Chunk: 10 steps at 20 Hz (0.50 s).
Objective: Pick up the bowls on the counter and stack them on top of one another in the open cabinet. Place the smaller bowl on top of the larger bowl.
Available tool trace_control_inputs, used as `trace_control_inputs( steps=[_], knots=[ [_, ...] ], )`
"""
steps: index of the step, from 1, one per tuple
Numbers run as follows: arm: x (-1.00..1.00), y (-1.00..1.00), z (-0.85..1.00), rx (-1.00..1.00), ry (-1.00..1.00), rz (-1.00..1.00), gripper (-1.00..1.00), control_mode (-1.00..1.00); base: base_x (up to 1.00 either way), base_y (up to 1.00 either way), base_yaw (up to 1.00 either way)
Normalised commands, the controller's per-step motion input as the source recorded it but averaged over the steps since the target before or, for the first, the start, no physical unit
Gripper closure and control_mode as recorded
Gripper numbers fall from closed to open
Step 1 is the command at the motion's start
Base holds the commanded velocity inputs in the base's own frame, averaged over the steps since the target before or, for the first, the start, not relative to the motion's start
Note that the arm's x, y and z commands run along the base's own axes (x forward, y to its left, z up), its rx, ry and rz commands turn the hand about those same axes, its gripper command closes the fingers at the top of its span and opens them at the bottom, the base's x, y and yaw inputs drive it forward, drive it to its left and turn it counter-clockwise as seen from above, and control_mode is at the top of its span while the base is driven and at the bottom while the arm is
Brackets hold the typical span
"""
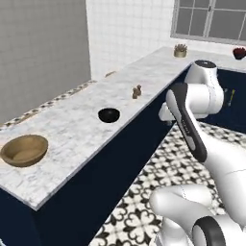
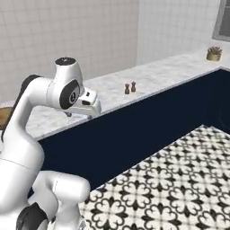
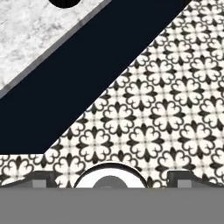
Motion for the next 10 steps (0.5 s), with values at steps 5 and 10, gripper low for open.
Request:
trace_control_inputs(
  steps=[5,10],
  knots=[
    [0.00,0.00,0.00,0.00,0.00,0.00,-1.00,1.00,0.53,-0.07,0.76],
    [0.00,0.00,0.00,0.00,0.00,0.00,-1.00,1.00,0.45,-0.11,0.77]
  ],
)
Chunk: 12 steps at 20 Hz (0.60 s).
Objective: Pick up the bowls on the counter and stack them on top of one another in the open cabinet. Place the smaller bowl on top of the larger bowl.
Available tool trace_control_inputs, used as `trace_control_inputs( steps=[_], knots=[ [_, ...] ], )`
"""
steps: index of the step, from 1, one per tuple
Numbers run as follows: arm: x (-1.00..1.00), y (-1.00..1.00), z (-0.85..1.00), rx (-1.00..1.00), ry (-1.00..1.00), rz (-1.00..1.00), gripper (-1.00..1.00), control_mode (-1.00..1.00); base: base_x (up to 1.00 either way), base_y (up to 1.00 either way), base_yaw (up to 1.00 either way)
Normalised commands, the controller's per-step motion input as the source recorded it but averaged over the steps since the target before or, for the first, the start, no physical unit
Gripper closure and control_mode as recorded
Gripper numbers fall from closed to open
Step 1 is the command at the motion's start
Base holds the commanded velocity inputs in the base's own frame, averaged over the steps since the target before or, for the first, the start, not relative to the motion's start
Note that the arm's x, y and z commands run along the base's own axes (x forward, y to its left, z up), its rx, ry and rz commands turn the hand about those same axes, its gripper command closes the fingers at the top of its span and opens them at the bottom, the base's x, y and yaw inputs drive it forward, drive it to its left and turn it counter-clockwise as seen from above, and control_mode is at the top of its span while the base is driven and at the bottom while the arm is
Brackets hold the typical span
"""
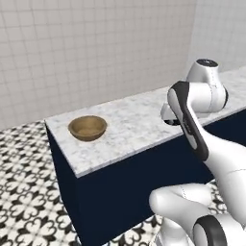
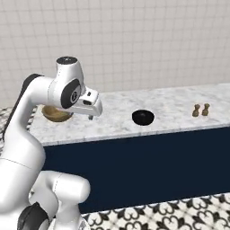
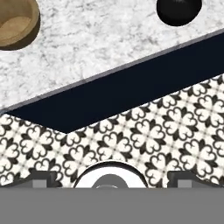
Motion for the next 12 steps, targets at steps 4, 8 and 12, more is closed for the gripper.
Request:
trace_control_inputs(
  steps=[4,8,12],
  knots=[
    [0.00,0.00,0.00,0.00,0.00,0.00,-1.00,1.00,0.62,-0.46,0.51],
    [0.00,0.00,0.00,0.00,0.00,0.00,-1.00,1.00,0.34,-0.57,0.21],
    [0.00,0.00,0.00,0.00,0.00,0.00,-1.00,1.00,0.09,-0.74,0.27]
  ],
)
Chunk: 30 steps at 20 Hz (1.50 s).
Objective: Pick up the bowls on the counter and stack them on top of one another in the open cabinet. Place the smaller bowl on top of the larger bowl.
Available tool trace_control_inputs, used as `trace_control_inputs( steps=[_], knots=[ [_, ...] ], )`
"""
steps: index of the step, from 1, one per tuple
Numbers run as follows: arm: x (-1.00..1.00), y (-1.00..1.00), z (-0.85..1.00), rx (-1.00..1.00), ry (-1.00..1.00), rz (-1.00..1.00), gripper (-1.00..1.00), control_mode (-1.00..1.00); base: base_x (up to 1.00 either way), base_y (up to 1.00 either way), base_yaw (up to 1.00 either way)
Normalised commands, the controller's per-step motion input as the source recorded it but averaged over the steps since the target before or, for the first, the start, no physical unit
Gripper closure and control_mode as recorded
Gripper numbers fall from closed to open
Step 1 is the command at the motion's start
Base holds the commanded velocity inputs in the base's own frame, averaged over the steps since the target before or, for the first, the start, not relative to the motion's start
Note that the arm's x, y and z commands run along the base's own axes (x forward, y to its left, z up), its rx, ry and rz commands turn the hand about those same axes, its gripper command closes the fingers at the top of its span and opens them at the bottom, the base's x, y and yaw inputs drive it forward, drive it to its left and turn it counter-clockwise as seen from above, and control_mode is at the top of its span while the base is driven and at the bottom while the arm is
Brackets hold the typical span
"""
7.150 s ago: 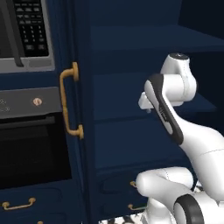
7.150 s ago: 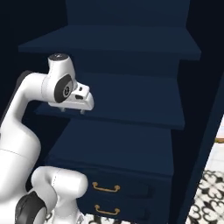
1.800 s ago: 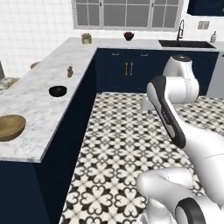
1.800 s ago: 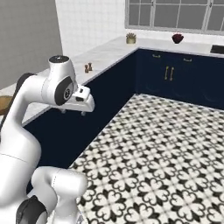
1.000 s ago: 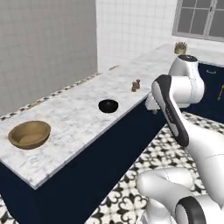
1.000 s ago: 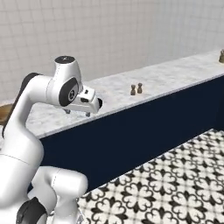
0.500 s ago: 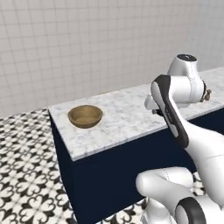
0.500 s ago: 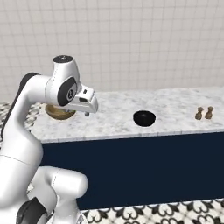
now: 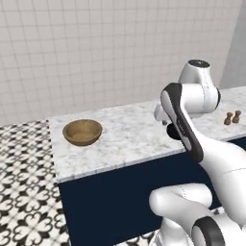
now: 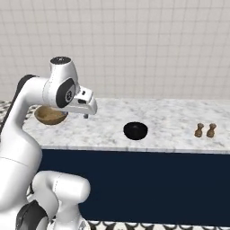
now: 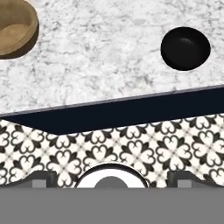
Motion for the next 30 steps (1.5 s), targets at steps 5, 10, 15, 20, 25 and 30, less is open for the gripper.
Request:
trace_control_inputs(
  steps=[5,10,15,20,25,30],
  knots=[
    [0.00,0.00,0.00,0.00,0.00,0.00,-1.00,1.00,0.24,-0.42,0.37],
    [0.00,0.00,0.00,0.00,0.00,0.00,-1.00,1.00,0.30,-0.04,0.27],
    [0.00,0.00,0.00,0.00,0.00,0.00,-1.00,1.00,0.39,0.02,0.14],
    [0.00,0.00,0.00,0.00,0.00,0.00,-1.00,1.00,0.63,0.15,0.05],
    [0.00,0.00,0.00,0.00,0.00,0.00,-1.00,1.00,0.34,0.05,0.17],
    [0.00,0.00,0.00,0.00,0.00,0.00,-1.00,1.00,0.31,0.00,0.05]
  ],
)
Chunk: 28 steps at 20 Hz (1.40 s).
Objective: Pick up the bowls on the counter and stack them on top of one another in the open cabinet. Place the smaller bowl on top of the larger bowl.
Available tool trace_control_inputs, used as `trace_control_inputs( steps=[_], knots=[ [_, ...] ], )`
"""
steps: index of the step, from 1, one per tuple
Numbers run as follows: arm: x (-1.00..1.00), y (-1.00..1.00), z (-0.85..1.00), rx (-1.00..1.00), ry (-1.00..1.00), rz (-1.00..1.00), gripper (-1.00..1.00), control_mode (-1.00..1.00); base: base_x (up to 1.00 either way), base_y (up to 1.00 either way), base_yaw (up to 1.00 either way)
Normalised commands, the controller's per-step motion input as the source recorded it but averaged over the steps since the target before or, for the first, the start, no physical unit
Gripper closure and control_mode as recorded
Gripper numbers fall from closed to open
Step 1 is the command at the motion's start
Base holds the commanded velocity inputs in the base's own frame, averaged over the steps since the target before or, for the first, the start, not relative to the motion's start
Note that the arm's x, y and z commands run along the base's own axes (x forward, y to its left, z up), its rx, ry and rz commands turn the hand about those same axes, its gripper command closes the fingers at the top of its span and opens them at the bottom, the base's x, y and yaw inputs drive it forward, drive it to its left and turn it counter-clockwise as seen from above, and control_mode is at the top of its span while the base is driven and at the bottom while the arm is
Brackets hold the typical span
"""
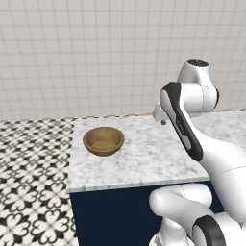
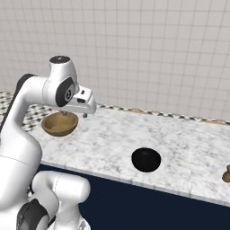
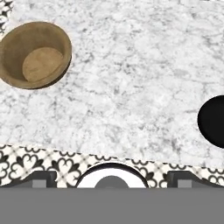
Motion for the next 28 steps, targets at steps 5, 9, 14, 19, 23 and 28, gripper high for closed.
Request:
trace_control_inputs(
  steps=[5,9,14,19,23,28],
  knots=[
    [0.01,-0.29,-0.21,0.00,0.00,0.00,-1.00,-1.00,0.10,-0.07,0.00],
    [0.27,-1.00,-0.89,0.00,0.07,-0.11,-1.00,-1.00,0.00,0.00,0.00],
    [0.22,-1.00,-0.89,0.01,0.07,-0.12,-1.00,-1.00,0.00,0.00,0.00],
    [0.39,-0.86,-0.65,0.00,0.08,-0.05,-1.00,-1.00,0.00,0.00,0.00],
    [0.35,-0.65,-0.40,0.00,0.10,-0.10,-1.00,-1.00,0.00,0.00,0.00],
    [0.25,-0.40,-0.21,0.00,0.10,-0.06,-1.00,-1.00,0.00,0.00,0.00]
  ],
)
